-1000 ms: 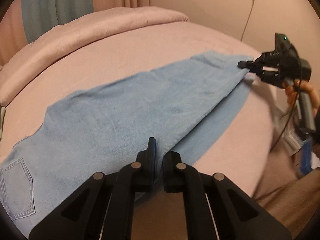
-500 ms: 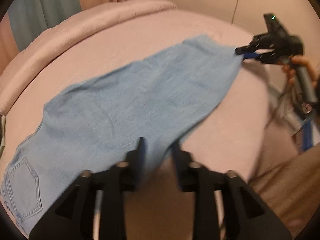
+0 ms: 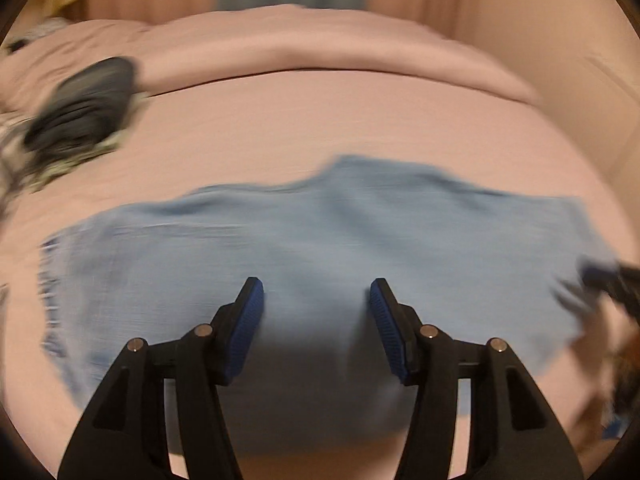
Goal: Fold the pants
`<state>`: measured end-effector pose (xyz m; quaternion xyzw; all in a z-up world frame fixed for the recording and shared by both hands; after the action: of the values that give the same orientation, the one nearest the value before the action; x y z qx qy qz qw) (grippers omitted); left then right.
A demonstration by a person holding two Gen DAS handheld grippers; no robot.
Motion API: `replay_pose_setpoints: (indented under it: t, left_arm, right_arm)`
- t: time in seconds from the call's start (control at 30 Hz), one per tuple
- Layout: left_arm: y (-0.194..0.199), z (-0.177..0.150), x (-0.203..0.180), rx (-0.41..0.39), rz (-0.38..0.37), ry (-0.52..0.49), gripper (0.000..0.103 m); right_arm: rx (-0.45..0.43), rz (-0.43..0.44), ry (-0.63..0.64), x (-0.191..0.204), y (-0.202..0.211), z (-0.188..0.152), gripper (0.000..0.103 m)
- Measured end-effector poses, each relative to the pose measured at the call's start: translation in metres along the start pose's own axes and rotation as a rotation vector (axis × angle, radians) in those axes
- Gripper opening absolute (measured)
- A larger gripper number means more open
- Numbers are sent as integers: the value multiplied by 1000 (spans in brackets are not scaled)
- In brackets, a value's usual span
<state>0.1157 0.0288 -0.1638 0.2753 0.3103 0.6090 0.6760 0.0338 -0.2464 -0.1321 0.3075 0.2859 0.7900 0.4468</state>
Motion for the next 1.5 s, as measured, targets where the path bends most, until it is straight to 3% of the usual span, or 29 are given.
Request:
replay_pose_setpoints:
  t: [0.07, 0.1, 0.13, 0.2, 0.33, 0.47, 0.57, 0.67, 0.77, 0.8, 0.83, 0.97, 1.0, 1.07, 1.2, 1.3, 1.37, 1.43, 1.5]
  left_arm:
    - [-10, -1, 29, 8, 90, 20, 59]
    - [-16, -1, 51, 16, 129, 60, 56]
    - [-16, 0, 62, 12, 126, 89, 52]
    - [-15, 7, 79, -5, 91, 148, 38]
    - [-5, 16, 88, -30, 55, 171, 40]
    - [3, 14, 86, -42, 9, 158, 58]
    - [10, 0, 74, -30, 10, 119, 59]
    - [2, -16, 81, 13, 24, 81, 59]
    - [-2, -24, 83, 15, 19, 63, 59]
    - [-1, -24, 83, 14, 20, 61, 59]
    - [-2, -23, 83, 19, 22, 63, 59]
    - [4, -18, 74, 26, 49, 39, 60]
    - [8, -16, 70, 13, 36, 30, 64]
    - [11, -14, 65, 2, 18, 40, 68]
    - [15, -17, 56, -4, 10, 14, 77]
    - [5, -33, 63, 59, 78, -36, 76]
    - [9, -39, 66, 47, 81, -58, 76]
    - [15, -43, 68, 56, 110, -78, 77]
    - [26, -46, 69, 58, 110, -82, 75]
  right_arm:
    - [91, 60, 69, 22, -23, -15, 22]
    - [137, 54, 113, 29, -33, -25, 22]
    - [133, 11, 177, 35, -35, -30, 22]
    - [146, 10, 232, 41, -28, -31, 22]
    - [160, 119, 153, 35, -18, -15, 22]
    - [81, 145, 60, 26, -29, 25, 22]
    - [48, 141, 50, 30, -62, 61, 22]
    - [99, 155, 32, 37, -107, 83, 22]
    - [159, 59, 32, 16, -139, 89, 22]
    - [151, 39, 7, 8, -149, 93, 15]
    - [132, 49, -25, 5, -153, 99, 15]
    - [103, -19, -107, -8, -145, 113, 15]
    - [87, 3, -103, -4, -138, 114, 15]
    - [68, 73, -70, 10, -119, 107, 15]
    - [113, 192, 111, 65, -85, 57, 15]
    - [204, 225, 259, 100, -80, 6, 15]
    - [235, 216, 330, 111, -78, -20, 15]
    - [213, 221, 325, 109, -65, -28, 15]
    - [225, 287, 206, 91, -48, -28, 15]
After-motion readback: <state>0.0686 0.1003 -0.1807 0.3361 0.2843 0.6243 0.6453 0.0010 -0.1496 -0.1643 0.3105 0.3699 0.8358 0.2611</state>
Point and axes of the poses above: each gripper's, at about its wrist camera, not at the fingertips, and y roughly against the way its jaws point, x to its left, z to its top, the point moved 6 cm from there along -y, roughly the way its jaws point, and after that the axes turned 5 degrees about y, right-handed, at the moved point
